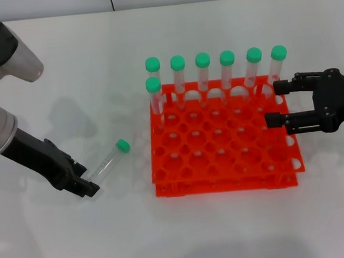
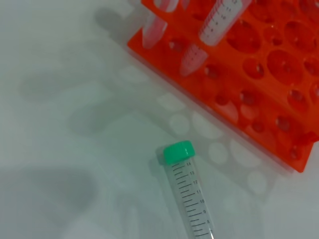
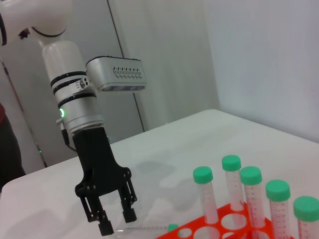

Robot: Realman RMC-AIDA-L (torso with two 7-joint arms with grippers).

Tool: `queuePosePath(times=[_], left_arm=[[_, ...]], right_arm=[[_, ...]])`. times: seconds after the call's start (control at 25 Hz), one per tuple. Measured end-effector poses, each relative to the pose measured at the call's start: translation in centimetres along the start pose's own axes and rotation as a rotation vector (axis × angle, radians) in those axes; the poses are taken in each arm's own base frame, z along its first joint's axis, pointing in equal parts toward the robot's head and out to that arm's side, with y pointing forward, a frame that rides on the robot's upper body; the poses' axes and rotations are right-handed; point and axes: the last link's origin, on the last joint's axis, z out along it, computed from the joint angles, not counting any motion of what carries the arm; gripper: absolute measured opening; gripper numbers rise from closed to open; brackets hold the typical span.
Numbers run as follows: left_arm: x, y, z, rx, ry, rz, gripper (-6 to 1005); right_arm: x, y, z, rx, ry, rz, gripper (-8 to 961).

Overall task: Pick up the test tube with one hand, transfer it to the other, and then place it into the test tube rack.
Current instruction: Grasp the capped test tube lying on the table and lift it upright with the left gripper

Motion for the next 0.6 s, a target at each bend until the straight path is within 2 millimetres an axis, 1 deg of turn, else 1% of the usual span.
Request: queuePosePath(times=[0.24,0.44,0.6], left_arm=[[0.17,-0.05,0.28,0.015,-0.017,-0.006,605],[0.2,-0.07,0.34,0.019,-0.022,-0.003,508],[0.09,-0.07,0.51,0.023,-0.032,-0.004,509]], right_arm=[[0.0,-0.03,0.0,0.001,-0.001,-0.001,770],[0.03,-0.05,-0.02,0.003,-0.002,0.0,771],[0.1,-0.05,-0.07,0.005,-0.002,0.002,771]])
